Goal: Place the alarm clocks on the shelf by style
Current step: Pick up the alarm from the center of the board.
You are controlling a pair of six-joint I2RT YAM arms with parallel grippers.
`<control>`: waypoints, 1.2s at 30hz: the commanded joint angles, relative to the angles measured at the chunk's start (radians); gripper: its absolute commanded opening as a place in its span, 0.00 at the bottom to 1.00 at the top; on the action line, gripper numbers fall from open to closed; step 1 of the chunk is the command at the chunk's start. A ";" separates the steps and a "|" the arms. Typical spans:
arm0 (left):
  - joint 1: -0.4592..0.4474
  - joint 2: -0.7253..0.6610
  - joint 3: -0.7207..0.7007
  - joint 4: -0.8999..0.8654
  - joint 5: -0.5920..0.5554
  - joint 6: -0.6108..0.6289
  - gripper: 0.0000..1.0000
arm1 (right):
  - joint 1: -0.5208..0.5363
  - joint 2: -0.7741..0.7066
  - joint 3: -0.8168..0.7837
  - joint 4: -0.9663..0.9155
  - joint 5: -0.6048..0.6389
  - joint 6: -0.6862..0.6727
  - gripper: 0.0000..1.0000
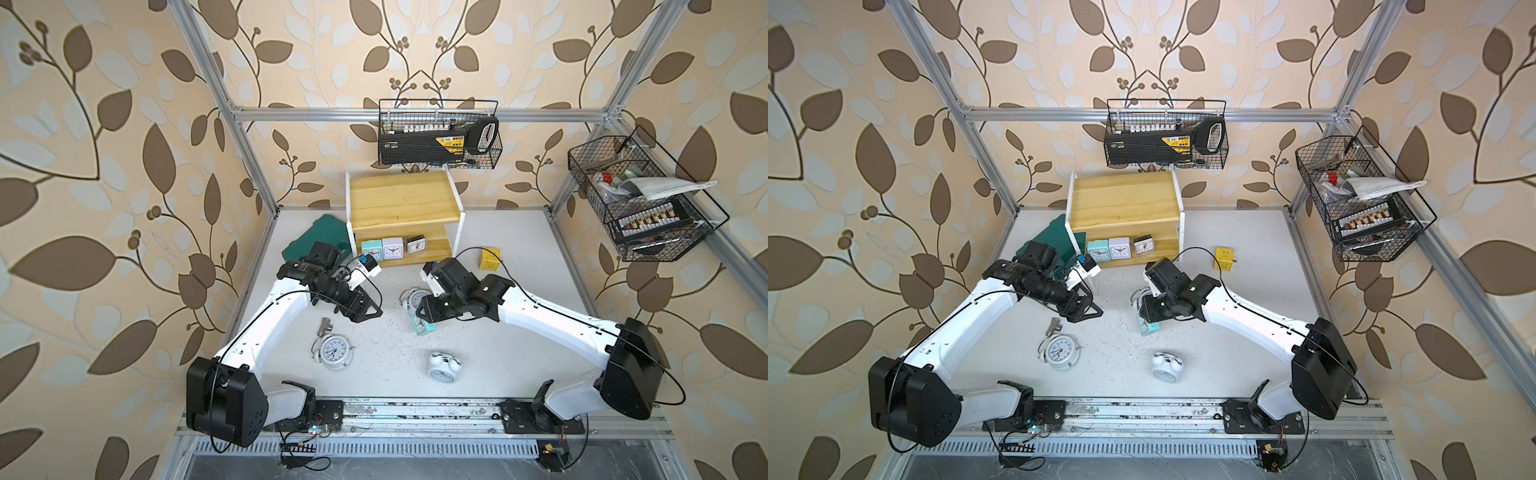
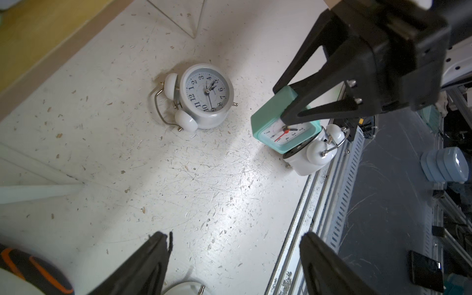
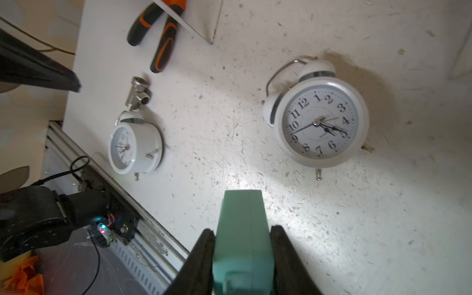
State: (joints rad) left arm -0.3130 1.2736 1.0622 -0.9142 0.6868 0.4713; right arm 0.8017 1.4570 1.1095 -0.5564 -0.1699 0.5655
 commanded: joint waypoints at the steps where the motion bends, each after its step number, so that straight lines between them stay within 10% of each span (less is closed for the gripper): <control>1: -0.032 -0.037 0.019 0.010 0.052 0.044 0.85 | -0.005 -0.058 -0.064 0.140 -0.125 -0.008 0.35; 36: -0.035 -0.024 -0.015 0.025 0.257 0.024 0.86 | -0.004 -0.173 -0.261 0.552 -0.456 -0.110 0.29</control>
State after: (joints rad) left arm -0.3470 1.2369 1.0424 -0.8665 0.8822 0.4904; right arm 0.7998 1.2823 0.8295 -0.0109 -0.5354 0.5060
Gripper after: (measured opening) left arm 0.863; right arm 0.311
